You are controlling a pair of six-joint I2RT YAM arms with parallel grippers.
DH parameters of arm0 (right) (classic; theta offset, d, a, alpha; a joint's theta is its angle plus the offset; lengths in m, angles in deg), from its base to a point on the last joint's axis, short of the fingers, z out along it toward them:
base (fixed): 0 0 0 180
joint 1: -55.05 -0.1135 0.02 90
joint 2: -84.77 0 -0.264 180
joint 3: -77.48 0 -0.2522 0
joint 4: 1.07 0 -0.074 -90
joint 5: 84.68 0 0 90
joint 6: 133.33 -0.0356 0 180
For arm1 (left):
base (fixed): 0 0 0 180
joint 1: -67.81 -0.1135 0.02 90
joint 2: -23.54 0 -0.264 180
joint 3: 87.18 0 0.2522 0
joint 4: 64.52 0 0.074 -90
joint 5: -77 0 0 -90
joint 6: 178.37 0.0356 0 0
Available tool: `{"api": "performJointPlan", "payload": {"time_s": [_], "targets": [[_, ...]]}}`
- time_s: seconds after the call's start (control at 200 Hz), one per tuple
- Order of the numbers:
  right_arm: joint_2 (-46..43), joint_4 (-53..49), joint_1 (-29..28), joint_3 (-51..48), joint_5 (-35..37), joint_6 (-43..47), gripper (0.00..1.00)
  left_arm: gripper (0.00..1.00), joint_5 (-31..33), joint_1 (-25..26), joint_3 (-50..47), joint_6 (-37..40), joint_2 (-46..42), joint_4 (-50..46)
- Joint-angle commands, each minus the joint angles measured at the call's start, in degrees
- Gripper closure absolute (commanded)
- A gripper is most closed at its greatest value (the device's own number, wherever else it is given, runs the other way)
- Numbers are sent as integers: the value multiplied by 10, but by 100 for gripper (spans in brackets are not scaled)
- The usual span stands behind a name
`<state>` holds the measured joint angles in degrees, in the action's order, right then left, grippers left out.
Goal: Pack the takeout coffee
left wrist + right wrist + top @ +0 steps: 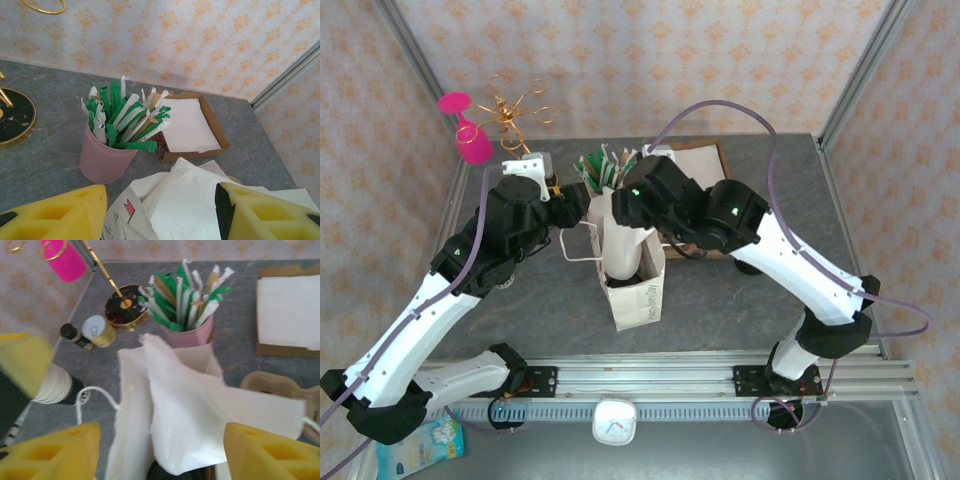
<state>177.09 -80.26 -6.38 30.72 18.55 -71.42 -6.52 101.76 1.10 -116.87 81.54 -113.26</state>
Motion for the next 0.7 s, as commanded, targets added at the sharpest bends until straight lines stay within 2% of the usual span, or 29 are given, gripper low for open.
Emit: {"api": "performJointPlan", "payload": {"time_s": [0.0, 0.165, 0.26, 0.36, 0.43, 0.555, 0.696], "targets": [[16, -28, 23, -1, -4, 22, 37, 39, 9, -5, 5, 1, -5, -1], [38, -45, 71, 10, 1, 41, 33, 39, 8, -6, 6, 2, -5, -3], [45, -30, 72, -1, -79, 66, 36, 39, 11, -6, 4, 5, -6, -5], [62, -41, 66, -6, -128, 75, 46, 39, 18, -6, 3, 5, -9, -6], [71, -55, 56, 2, -127, 79, 59, 39, 20, -6, -2, 5, -12, -4], [81, -75, 34, 12, -132, 78, 74, 39, 21, -9, -10, -1, -13, -7], [87, -86, 9, -4, -138, 74, 84, 39, 27, -11, -28, -8, -29, 4]]}}
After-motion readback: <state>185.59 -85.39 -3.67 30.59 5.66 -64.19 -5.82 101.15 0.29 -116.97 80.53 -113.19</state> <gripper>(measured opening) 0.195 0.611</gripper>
